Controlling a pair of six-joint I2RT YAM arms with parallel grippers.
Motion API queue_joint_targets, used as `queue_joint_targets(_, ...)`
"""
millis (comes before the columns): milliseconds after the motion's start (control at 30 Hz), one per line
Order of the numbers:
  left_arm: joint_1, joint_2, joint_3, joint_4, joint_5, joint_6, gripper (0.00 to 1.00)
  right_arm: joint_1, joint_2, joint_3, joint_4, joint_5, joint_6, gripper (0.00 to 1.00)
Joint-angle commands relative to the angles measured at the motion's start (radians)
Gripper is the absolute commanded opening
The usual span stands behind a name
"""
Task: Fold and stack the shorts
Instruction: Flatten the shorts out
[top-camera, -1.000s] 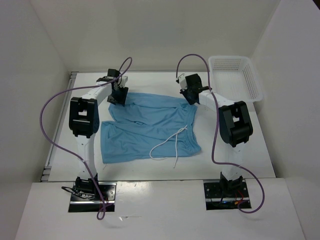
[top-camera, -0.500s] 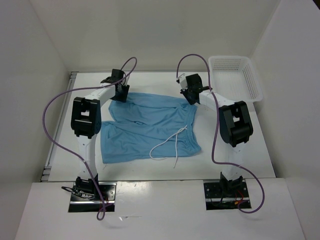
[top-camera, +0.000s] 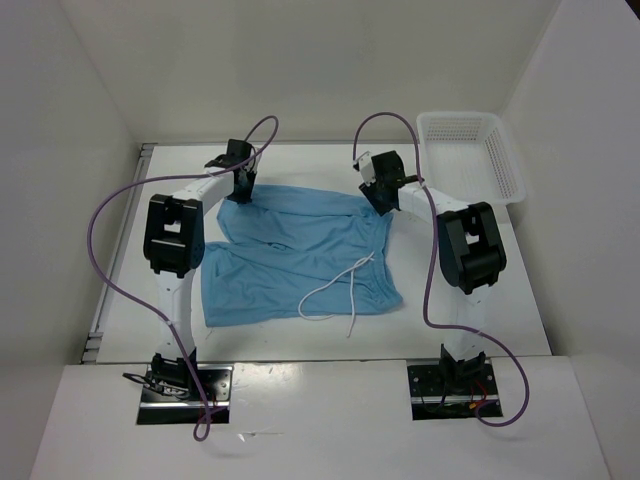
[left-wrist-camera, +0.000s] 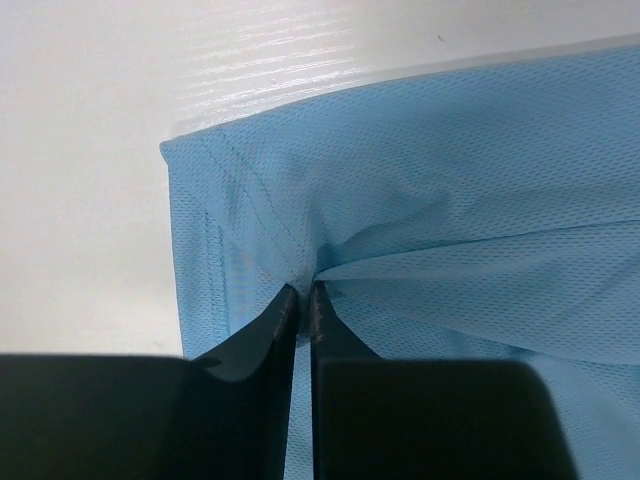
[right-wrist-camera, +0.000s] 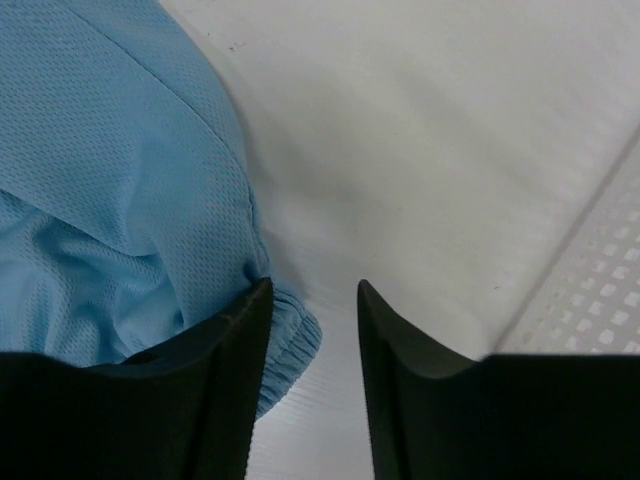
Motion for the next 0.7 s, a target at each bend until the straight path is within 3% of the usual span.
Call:
queue_joint_targets(0,0.003,-0.019,0.002,0.019,-0.012,0.003,0.09,-0.007,-0.032,-0.01,0.006,-0.033,-0.007,0.48)
queue_joint_targets(267,0.003,-0.039,0.002,0.01,-0.03,0.003,0.04,-0.107,-0.041,0.105,-0.13,-0.242,0.033,0.51)
queue_joint_targets(433,0.003,-0.049,0.021,0.001,-0.04,0.003,0.01,-0.127,-0.052,0.129,-0.249,-0.46,-0.004,0.51)
queue_joint_targets(667,-0.006,-0.049,0.051,0.001,-0.069,0.003,0.0,-0.137,-0.009,0.03,-0.183,-0.386,-0.013,0.65)
